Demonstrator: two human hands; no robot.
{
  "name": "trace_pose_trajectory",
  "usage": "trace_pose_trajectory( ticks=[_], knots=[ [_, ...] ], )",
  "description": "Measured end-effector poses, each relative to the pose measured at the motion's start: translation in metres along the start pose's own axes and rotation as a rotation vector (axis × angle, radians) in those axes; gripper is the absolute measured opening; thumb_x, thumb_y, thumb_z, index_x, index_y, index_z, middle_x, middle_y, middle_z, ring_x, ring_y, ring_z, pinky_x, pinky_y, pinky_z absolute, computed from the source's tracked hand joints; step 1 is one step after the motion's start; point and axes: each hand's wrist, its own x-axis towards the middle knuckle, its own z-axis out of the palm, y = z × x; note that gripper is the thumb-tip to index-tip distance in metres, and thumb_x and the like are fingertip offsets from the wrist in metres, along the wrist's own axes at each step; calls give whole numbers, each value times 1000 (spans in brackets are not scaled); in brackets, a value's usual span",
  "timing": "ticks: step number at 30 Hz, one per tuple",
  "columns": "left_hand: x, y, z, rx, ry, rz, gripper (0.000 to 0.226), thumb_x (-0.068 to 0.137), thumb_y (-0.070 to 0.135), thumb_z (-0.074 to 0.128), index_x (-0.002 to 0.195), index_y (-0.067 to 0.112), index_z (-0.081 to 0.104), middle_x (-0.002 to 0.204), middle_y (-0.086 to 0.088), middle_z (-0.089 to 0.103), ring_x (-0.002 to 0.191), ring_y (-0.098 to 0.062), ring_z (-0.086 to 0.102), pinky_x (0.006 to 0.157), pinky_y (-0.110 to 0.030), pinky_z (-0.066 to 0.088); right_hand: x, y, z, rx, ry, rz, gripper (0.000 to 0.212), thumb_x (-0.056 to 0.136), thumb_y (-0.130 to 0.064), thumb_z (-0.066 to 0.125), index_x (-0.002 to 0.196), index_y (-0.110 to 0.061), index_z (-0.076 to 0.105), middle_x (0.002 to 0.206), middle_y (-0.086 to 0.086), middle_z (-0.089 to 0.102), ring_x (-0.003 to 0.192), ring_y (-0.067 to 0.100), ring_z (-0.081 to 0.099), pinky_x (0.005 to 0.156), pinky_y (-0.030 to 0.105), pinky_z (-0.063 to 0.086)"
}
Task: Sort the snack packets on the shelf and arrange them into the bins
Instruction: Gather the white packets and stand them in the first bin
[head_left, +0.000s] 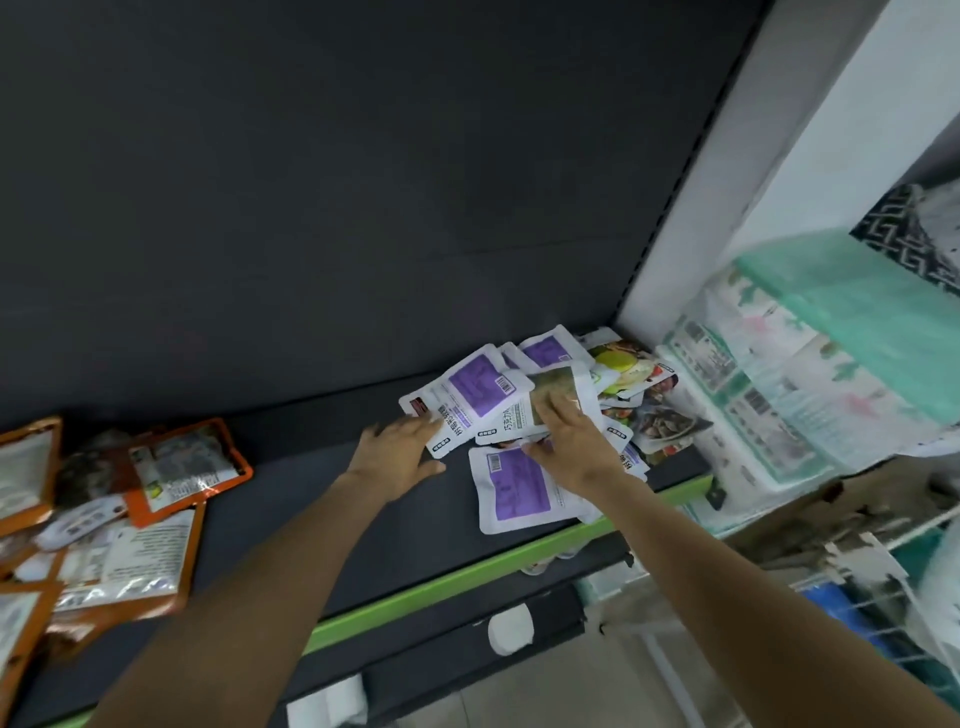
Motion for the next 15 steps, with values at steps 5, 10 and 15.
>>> trace_pose_trajectory(
  ticks=[5,10,15],
  knots=[
    [-28,-16,17,236,274,-88,50,74,59,68,108,22,68,99,3,68,95,-17,63,87,-38,46,5,-4,11,-89,136,-17,62,95,-45,46,146,-16,28,148,7,26,136,24,27,115,33,23],
    [-52,-29,19,103,271,-152,63,71,62,69,115,18,67,115,-6,62,109,-25,58,93,-40,43,20,-21,24,-89,132,-65,67,89,-46,55,142,-13,30,149,9,27,141,25,20,116,37,22],
    [-58,-34,13,-79,100,-272,76,84,62,53,142,18,31,155,-1,25,141,-19,26,114,-36,22,30,-31,30,-289,106,-119,79,86,-49,59,147,-18,19,148,9,28,137,28,25,113,40,24]
  ],
)
